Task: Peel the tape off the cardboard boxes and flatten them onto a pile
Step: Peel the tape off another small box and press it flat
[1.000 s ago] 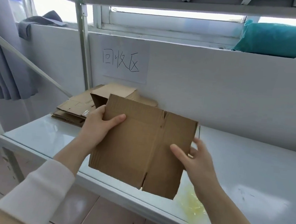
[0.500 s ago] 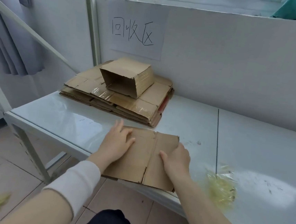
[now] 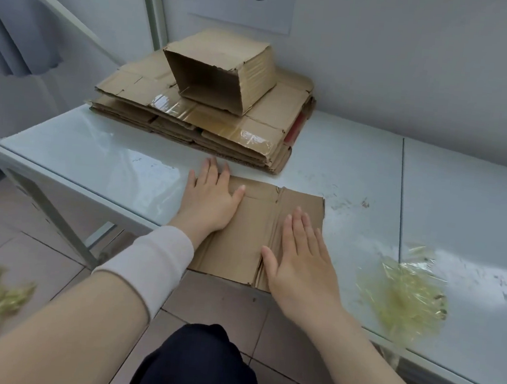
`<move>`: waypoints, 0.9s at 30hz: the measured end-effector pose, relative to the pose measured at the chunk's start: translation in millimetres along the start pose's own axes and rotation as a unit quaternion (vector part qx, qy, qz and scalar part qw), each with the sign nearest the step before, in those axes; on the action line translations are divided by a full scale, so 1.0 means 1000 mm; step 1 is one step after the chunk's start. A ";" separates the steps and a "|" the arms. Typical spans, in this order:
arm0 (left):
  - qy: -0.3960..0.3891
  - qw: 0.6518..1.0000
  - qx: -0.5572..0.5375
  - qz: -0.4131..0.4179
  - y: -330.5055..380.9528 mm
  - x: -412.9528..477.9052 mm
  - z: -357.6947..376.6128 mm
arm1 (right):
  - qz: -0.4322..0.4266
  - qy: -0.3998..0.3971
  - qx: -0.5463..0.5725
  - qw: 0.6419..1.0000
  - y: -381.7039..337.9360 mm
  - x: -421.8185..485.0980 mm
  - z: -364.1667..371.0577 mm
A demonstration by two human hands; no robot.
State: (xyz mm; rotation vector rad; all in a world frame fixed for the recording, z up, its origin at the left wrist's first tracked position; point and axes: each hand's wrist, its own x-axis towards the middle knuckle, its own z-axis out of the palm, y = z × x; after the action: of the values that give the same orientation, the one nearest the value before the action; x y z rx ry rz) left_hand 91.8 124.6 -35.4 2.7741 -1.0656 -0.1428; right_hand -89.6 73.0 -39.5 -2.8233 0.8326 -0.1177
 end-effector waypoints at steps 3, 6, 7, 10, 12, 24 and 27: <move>0.009 1.000 0.012 -0.003 0.000 -0.001 0.004 | 0.009 0.002 -0.009 1.000 -0.001 0.001 0.002; 0.004 1.000 0.011 -0.002 0.002 -0.002 0.000 | 0.009 -0.004 -0.013 1.000 -0.002 0.002 0.001; 0.000 1.000 0.010 -0.001 0.003 -0.005 -0.002 | 0.009 -0.007 -0.014 1.000 -0.002 0.002 0.001; -0.010 1.000 0.014 0.013 0.005 -0.019 -0.001 | 0.011 -0.014 -0.014 1.000 -0.002 0.000 -0.001; -0.014 0.999 0.020 0.022 0.004 -0.026 0.001 | 0.011 -0.016 -0.012 1.000 -0.002 -0.004 -0.001; -0.030 0.998 0.035 0.030 0.013 -0.043 0.001 | 0.027 -0.026 -0.009 0.999 -0.004 -0.017 -0.003; -0.040 0.998 0.017 0.048 0.011 -0.053 0.001 | 0.028 -0.044 -0.002 0.999 -0.004 -0.019 -0.006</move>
State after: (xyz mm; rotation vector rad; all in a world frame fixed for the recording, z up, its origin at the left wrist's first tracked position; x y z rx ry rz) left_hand 45.1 152.3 -32.6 2.7620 -1.2300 -0.2276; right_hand -103.8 85.4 -33.3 -2.7830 0.8931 0.0149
